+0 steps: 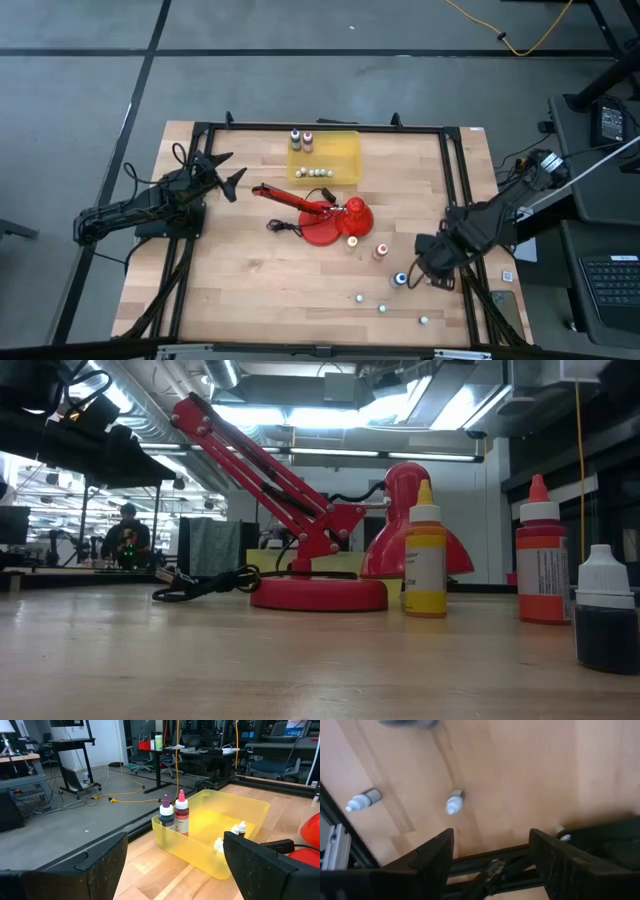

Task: Pick & Place food coloring
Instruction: Put the black food coloring bottle into the yellow bin

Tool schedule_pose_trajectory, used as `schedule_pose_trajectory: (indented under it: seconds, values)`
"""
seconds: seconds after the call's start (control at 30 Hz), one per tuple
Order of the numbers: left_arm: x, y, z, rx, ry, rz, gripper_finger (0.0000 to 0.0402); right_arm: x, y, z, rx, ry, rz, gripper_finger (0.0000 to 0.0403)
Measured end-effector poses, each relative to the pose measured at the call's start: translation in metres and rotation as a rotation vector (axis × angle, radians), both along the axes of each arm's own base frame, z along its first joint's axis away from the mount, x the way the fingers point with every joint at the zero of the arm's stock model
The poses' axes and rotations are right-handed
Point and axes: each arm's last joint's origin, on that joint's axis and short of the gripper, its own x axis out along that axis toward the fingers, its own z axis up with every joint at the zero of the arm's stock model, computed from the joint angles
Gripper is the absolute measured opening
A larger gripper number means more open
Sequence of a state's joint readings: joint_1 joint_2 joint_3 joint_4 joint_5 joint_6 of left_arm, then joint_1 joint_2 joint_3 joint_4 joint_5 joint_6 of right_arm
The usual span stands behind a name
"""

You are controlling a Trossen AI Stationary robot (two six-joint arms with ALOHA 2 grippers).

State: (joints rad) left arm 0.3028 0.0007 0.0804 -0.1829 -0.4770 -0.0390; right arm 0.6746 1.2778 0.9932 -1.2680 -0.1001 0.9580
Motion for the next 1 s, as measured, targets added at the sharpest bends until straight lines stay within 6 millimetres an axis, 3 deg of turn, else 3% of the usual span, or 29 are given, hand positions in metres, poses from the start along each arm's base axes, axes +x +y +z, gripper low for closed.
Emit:
schedule_pose_trajectory:
  seconds: [0.5,1.0]
  values:
    - [0.0,0.0,0.0,0.0,0.0,0.0,0.0319,-0.011,0.045,-0.047,0.014,0.0,0.075,0.0259]
    - [0.0,0.0,0.0,0.0,0.0,0.0,0.0319,-0.006,0.057,-0.088,0.0,-0.003,0.105,0.0259]
